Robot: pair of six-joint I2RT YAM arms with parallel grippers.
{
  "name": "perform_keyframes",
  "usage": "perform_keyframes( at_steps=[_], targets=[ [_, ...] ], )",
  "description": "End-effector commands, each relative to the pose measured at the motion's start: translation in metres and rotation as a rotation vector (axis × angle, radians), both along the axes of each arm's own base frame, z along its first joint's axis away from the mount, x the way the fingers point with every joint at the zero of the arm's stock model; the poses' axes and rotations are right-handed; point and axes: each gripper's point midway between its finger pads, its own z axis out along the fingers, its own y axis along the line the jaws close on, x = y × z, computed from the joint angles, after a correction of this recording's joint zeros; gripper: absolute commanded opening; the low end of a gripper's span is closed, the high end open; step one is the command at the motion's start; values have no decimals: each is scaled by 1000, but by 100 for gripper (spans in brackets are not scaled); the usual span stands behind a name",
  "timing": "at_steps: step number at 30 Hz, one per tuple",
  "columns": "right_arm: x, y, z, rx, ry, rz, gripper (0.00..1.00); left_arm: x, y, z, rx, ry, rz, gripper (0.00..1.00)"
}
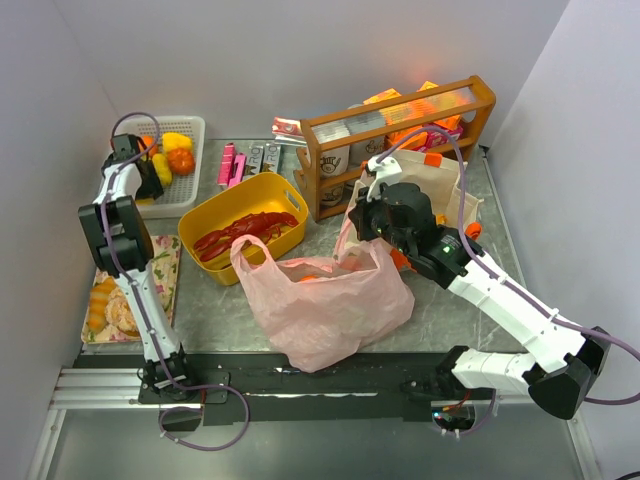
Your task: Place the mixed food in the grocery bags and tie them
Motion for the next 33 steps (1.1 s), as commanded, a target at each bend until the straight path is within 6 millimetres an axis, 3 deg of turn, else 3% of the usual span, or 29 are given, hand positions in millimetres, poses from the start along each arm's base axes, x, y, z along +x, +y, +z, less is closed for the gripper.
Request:
perform_keyframes(
  at_steps=[1,3,4,6,7,8,9,10,11,12,13,14,15,16,17,18,19,22,25,33],
  targets=[
    [7,-4,27,33,-55,-26,0,23,-56,82,-10,-201,-128,42],
    [6,-5,30,37,-61,-25,0,32,-82,110,-37,-274,-170,42],
    [6,-5,30,40,-63,-26,0,34,-107,141,-68,-345,-201,41],
    [5,-6,32,46,-68,-27,0,35,-143,171,-137,-429,-253,41],
    [5,-6,32,45,-69,-29,0,29,-175,208,-177,-516,-296,41],
    [5,-7,32,44,-69,-28,0,28,-197,230,-206,-585,-346,41],
    [5,-7,32,40,-69,-33,0,20,-213,233,-233,-601,-369,41],
    [6,-8,33,39,-72,-35,0,3,-257,266,-289,-674,-434,42],
    [6,-8,34,42,-73,-35,0,-3,-281,285,-341,-741,-495,42],
    [5,-8,35,44,-76,-32,0,-18,-312,276,-435,-727,-577,42],
    [5,-8,36,47,-78,-30,0,-43,-351,302,-546,-785,-655,42],
    [5,-7,36,50,-80,-28,0,-59,-374,307,-620,-799,-725,42],
    [5,-7,36,48,-79,-27,0,-80,-404,299,-723,-787,-849,42],
    [6,-7,39,49,-83,-23,0,-110,-434,308,-802,-783,-932,42],
    [5,-7,40,49,-85,-23,0,-127,-449,305,-841,-764,-995,42],
    [6,-7,40,44,-81,-22,0,-144,-464,290,-881,-721,-1059,43],
    [6,-7,42,46,-85,-22,0,-176,-485,291,-944,-681,-1178,43],
    [7,-6,43,50,-93,-16,0,-229,-510,269,-1079,-549,-1327,43],
    [6,-7,45,54,-102,-15,0,-265,-529,243,-1073,-419,-1418,42],
    [4,-7,42,80,-103,-18,0,-314,-574,226,-1209,-193,-1583,41]
  ],
)
